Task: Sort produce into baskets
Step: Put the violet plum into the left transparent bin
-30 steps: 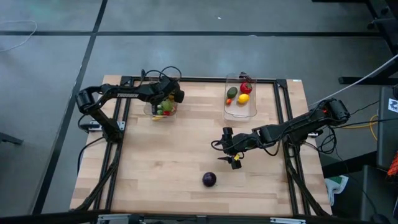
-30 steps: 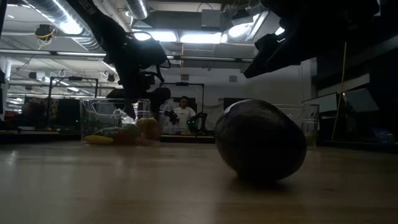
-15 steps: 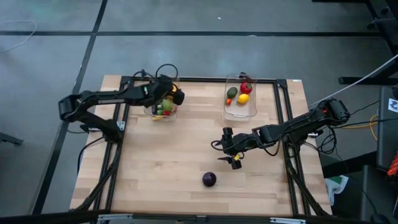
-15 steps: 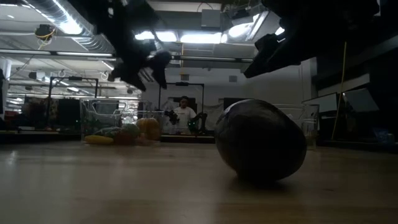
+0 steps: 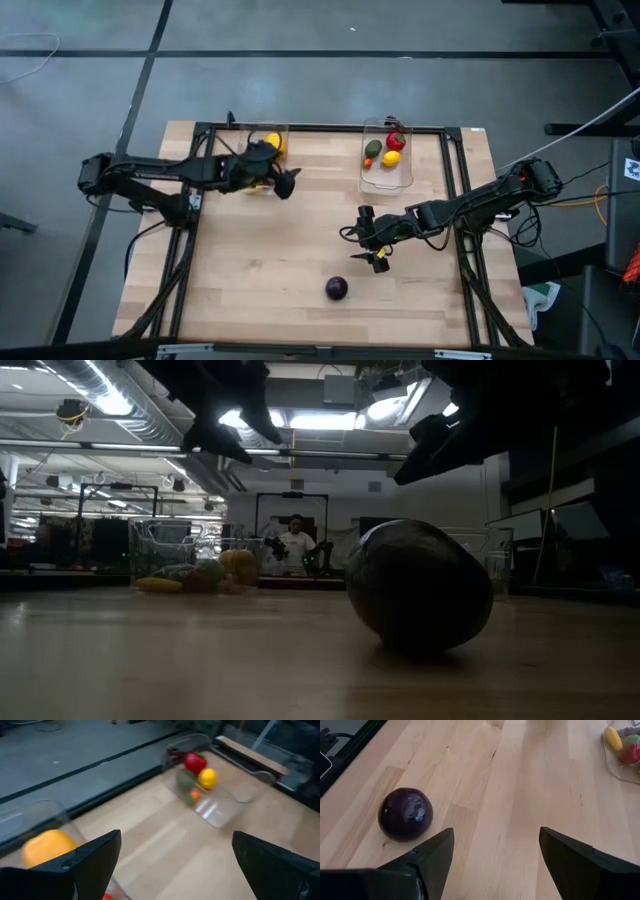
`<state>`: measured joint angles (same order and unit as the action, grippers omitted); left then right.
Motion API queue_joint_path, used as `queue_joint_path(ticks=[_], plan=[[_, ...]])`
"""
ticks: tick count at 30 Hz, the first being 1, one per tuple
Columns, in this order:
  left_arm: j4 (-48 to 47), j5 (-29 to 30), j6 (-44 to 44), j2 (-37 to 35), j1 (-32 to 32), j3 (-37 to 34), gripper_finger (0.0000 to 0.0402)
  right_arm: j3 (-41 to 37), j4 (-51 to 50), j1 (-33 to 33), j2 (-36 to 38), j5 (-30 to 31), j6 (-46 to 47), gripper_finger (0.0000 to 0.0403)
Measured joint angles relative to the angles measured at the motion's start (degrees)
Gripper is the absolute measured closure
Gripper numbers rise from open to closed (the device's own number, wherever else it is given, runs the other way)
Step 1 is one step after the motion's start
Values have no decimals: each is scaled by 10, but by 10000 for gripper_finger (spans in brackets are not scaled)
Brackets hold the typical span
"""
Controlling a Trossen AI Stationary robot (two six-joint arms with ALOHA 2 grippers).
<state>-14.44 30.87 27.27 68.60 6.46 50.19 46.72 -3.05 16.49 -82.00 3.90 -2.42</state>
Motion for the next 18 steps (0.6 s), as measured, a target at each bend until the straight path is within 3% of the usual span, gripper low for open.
queue_joint_path(ticks=[8, 14, 18], plan=[[0, 0, 13, 1, -69, 0, 23, 0, 4, 0, 0, -1, 49, 111], [1, 0, 32, 1, -128, 0, 23, 22, 5, 7, 0, -88, 101, 111], [16, -2, 75, 5, -183, 0, 23, 47, 6, 30, 0, -97, 97, 111]])
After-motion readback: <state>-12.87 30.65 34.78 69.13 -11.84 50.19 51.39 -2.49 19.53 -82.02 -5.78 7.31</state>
